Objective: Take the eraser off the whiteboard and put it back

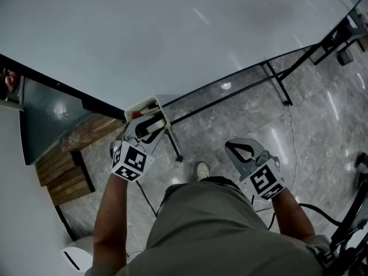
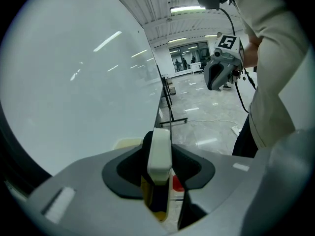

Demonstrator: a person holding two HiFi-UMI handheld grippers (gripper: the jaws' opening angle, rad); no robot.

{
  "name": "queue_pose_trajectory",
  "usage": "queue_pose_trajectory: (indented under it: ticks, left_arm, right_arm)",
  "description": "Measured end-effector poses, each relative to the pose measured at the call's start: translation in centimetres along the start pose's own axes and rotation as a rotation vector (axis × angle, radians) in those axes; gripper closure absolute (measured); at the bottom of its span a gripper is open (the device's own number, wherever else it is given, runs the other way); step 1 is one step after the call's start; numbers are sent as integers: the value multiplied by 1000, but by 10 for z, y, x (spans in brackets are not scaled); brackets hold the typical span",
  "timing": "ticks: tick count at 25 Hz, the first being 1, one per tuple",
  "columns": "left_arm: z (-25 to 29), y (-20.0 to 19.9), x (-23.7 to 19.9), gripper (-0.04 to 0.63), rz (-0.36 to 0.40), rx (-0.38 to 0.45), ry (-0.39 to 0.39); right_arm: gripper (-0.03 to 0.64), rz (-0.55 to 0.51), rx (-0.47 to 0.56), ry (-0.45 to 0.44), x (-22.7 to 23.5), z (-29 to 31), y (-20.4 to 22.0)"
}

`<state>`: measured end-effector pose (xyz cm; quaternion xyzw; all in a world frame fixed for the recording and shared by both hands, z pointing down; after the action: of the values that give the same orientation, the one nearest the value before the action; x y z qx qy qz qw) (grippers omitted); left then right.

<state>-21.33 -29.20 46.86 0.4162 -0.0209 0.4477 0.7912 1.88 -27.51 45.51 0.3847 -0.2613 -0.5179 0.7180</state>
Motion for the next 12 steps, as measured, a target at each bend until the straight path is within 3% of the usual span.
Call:
queue_pose_trajectory:
  ticks: [12]
  left_arm:
    - [16,-2,-2,411,44,-39,-28]
  right_arm:
    - [615,0,5,-8,11,3,2]
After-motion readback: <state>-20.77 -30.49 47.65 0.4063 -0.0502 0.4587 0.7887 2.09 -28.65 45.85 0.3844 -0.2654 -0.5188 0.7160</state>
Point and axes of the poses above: the fingertips, and each gripper's own axes: z forward along the fingers, x to its right, y out of its underside, the point moved 3 cm from there along -z, backward along the fingers, and after that the axes turned 5 degrees about z, right-handed, at the moved point
